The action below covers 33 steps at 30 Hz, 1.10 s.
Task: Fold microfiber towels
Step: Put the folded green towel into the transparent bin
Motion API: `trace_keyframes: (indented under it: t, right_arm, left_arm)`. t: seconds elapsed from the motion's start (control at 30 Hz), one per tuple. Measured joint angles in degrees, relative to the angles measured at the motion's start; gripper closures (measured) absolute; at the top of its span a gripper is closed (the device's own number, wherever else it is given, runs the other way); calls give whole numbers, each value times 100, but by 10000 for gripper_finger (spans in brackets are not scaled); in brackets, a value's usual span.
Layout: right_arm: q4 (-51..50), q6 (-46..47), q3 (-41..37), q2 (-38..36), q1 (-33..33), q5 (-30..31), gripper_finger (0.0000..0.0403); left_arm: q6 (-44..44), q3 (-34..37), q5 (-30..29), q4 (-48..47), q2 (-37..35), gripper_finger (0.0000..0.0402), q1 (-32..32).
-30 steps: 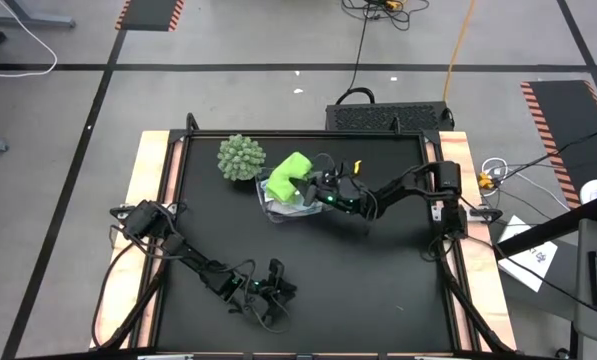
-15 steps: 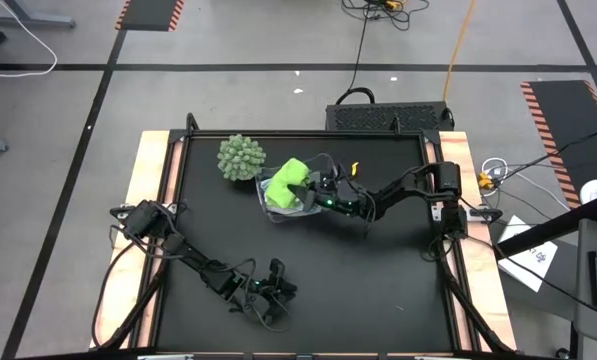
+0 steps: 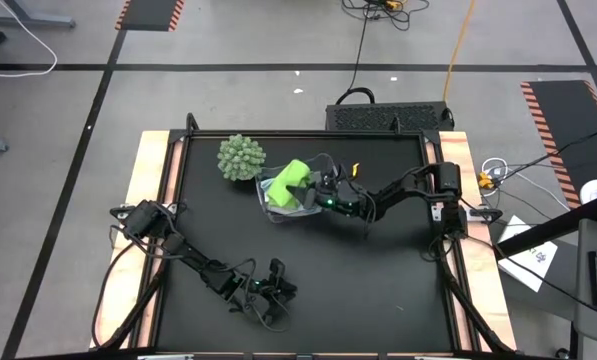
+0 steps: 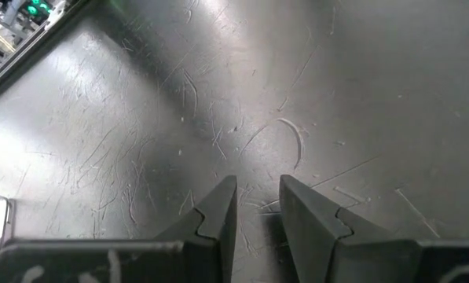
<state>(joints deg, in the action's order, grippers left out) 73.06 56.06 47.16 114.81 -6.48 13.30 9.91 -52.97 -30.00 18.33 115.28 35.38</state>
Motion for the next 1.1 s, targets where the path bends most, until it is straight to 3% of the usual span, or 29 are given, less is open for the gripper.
trace_keyframes:
  t: [0.2,0.47,0.6,0.8,1.1]
  right_arm:
    - [-656,272,-2,-454,101,-219,165]
    - [-3992,113,0,-2095,133,54,165]
    - [-5118,374,0,-2627,133,184,165]
    - [-5824,633,0,-2711,105,132,165]
    - [-6144,1061,0,-2706,13,-529,165]
  left_arm:
    - [5,0,2,5,0,300,0]
    - [17,0,7,31,0,300,2]
    - [52,4,48,65,0,300,2]
    - [120,4,129,96,0,300,0]
    - [136,2,149,98,0,300,2]
